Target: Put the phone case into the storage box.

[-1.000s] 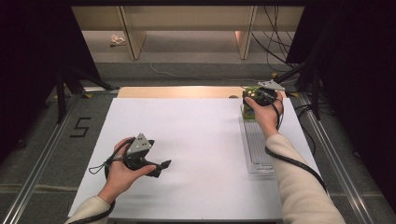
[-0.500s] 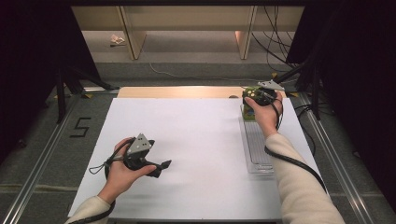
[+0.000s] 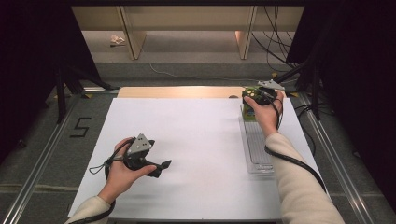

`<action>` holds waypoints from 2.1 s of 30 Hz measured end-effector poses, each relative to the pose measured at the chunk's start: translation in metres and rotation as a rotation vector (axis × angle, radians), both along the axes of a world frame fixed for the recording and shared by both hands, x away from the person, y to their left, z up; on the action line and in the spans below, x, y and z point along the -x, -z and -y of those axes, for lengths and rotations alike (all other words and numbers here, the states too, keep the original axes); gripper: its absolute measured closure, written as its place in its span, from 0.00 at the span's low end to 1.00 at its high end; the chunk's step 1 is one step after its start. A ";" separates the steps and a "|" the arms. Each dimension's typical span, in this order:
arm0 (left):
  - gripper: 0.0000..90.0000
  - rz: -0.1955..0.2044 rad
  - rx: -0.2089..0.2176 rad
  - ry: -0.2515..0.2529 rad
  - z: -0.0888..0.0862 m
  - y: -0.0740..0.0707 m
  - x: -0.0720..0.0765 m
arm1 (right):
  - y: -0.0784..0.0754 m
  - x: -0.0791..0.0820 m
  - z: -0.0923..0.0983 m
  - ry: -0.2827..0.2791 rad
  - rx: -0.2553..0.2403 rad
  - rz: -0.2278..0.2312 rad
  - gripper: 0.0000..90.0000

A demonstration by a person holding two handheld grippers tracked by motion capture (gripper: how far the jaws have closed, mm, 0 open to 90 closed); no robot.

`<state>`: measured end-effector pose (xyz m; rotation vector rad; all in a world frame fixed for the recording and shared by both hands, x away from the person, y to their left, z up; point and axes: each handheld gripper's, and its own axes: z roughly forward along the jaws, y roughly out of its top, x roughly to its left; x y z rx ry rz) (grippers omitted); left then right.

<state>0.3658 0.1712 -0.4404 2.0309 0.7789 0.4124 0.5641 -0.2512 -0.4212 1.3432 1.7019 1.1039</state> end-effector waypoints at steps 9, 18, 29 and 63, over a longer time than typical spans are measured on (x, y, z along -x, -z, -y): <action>0.04 0.000 0.000 0.000 0.000 0.000 0.000 | 0.000 -0.001 0.000 -0.003 -0.004 -0.005 0.17; 0.04 0.000 0.000 0.001 0.000 0.000 0.000 | 0.001 -0.002 0.000 -0.008 -0.007 -0.014 0.13; 0.04 0.000 0.000 0.003 0.000 0.000 0.000 | 0.001 -0.001 0.000 -0.009 -0.017 -0.019 0.08; 0.04 0.001 0.000 0.000 0.000 -0.001 0.000 | -0.001 0.003 0.004 -0.004 -0.030 -0.016 0.04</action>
